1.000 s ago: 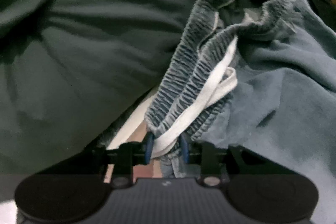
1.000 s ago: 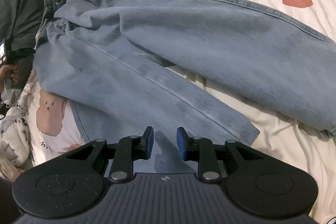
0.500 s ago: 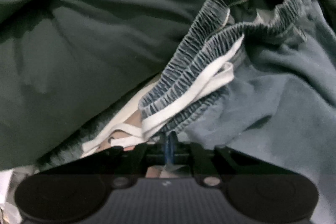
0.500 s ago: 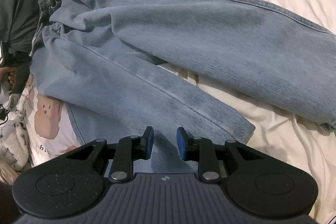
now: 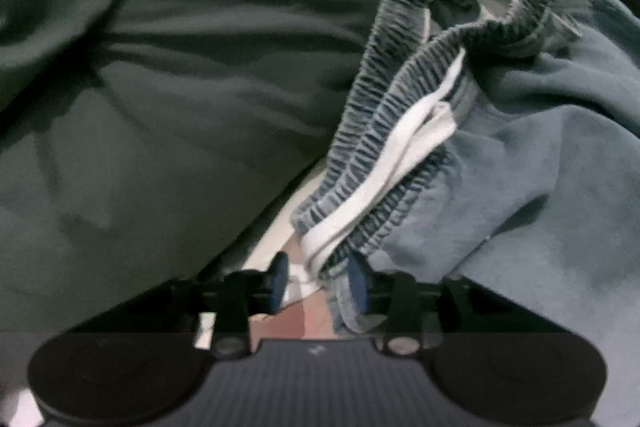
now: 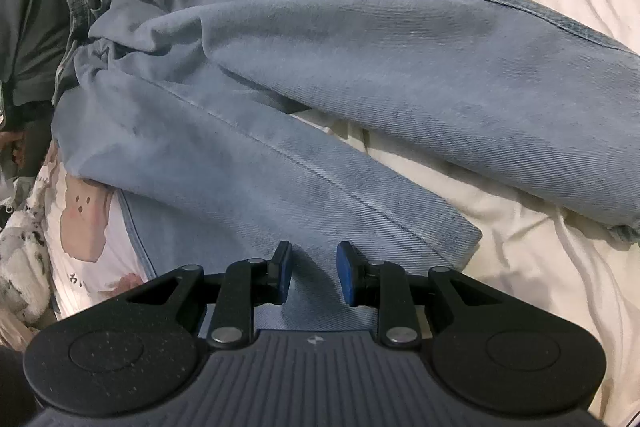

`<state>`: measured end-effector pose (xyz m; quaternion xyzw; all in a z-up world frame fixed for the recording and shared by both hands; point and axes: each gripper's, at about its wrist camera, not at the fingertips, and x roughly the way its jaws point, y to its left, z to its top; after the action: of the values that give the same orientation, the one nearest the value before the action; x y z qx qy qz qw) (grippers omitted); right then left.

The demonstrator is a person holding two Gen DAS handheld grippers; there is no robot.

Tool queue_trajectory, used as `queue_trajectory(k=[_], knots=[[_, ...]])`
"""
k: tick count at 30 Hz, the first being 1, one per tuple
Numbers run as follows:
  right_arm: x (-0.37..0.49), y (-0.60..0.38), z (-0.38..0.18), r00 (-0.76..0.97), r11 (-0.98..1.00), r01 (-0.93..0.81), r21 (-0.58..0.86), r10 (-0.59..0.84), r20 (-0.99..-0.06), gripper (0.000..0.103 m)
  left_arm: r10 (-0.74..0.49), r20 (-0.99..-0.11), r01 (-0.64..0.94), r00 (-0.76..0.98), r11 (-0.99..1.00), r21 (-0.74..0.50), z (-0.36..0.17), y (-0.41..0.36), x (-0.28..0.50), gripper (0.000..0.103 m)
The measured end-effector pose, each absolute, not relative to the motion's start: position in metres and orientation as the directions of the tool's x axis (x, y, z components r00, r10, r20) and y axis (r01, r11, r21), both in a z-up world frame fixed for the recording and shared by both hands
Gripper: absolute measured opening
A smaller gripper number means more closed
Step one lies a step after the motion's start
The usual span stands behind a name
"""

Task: Fold clothes
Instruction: 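Grasp the elastic waistband with the left gripper and hold it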

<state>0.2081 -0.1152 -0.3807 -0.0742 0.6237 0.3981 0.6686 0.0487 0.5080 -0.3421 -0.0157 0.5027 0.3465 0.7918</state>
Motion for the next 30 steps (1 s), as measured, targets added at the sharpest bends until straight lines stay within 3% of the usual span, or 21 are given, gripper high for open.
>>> queue_trajectory(k=[5, 10, 26, 30], knots=[[0.209, -0.117, -0.383, -0.096, 0.675, -0.624, 0.394, 0.434, -0.896, 0.026, 0.486, -0.815, -0.518, 0.316, 0.808, 0.281, -0.343, 0.516, 0.043, 0.016], [0.208, -0.114, -0.385, -0.101, 0.672, -0.63, 0.389, 0.427, -0.899, 0.026, 0.488, -0.815, -0.504, 0.312, 0.812, 0.293, -0.34, 0.51, 0.04, 0.021], [0.208, -0.111, -0.39, -0.102, 0.673, -0.634, 0.382, 0.417, -0.903, 0.03, 0.466, -0.834, -0.348, 0.296, 0.865, 0.36, -0.34, 0.518, 0.056, 0.02], [0.206, -0.11, -0.389, -0.101, 0.661, -0.651, 0.374, 0.412, -0.905, 0.031, 0.452, -0.845, -0.362, 0.287, 0.868, 0.341, -0.349, 0.53, 0.065, 0.025]])
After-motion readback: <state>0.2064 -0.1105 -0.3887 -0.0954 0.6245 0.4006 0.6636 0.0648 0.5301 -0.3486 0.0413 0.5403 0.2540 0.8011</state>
